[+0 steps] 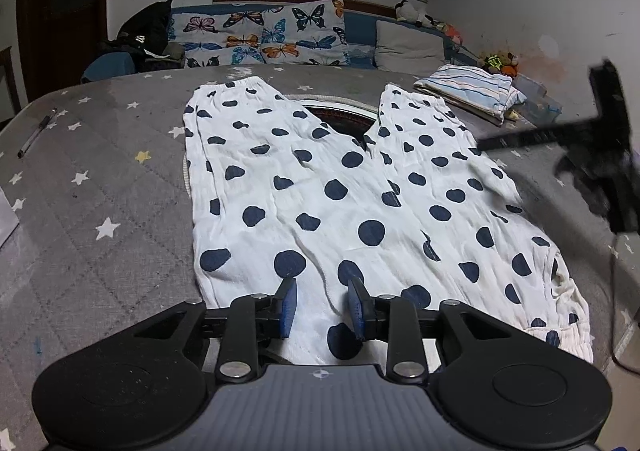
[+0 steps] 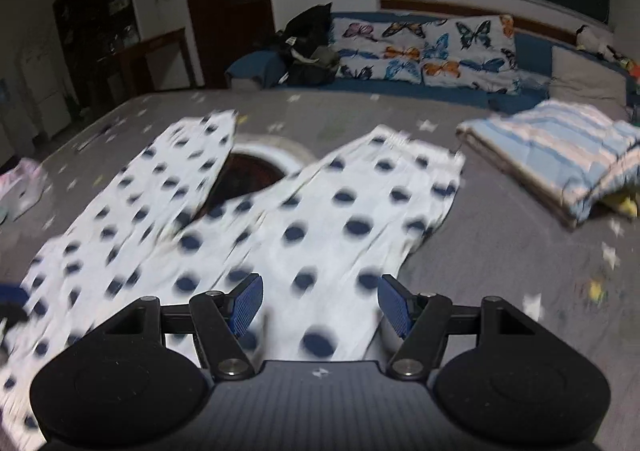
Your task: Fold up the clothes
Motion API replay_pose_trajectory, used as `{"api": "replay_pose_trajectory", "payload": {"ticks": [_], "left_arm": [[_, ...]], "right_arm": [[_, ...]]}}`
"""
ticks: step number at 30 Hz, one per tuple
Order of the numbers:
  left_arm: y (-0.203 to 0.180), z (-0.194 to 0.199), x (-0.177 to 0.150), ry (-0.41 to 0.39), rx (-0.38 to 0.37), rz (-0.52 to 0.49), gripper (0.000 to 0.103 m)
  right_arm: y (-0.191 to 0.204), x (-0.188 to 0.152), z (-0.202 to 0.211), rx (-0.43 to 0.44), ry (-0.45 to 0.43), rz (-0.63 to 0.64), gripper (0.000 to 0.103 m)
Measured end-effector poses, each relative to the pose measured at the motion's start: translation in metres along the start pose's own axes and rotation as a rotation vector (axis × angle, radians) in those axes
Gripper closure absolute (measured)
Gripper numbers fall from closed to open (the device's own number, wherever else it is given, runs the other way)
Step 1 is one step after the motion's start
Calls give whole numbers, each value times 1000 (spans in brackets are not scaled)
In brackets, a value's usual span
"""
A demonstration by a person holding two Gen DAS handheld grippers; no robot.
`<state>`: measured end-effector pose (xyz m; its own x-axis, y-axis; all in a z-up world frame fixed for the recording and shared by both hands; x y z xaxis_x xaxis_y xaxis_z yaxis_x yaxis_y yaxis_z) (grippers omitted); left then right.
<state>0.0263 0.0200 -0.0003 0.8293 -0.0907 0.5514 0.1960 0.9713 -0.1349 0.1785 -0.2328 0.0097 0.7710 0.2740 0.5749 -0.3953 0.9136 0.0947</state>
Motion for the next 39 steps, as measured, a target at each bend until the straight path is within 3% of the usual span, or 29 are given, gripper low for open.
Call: {"api": "replay_pose_trajectory", "payload": {"ticks": [5, 13, 24, 31, 33, 39], "left_arm": [[3, -7, 1, 21, -6, 8, 72], [5, -9, 3, 33, -6, 2, 72], [-4, -6, 5, 22, 2, -41, 69], [-55, 6, 3, -30, -122, -179, 64], [-77, 6, 0, -28, -177, -240, 58], [-143, -5, -12, 2, -288, -419, 51]], "right_arm": [[-23, 43, -34, 1, -9, -16, 39], [-67, 73, -83, -21, 19, -87, 41], [-84, 83, -69, -67, -12, -143, 41], [-69, 64, -29, -109, 1, -88, 40], [-69, 55, -21, -126, 8, -83, 40], [-75, 32, -8, -157, 33, -105, 40]]}}
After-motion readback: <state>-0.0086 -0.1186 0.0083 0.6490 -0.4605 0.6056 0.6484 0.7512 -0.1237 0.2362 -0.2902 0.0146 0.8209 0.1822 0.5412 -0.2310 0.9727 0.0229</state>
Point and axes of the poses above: each gripper's, at about its wrist camera, not at the fingertips, and z roughly against the way its jaws point, y to its left, x to its top, the point moved 1 cm from there along -z, roughly the way its jaws point, and after that the axes turned 12 degrees about y, right-handed, at the moved point
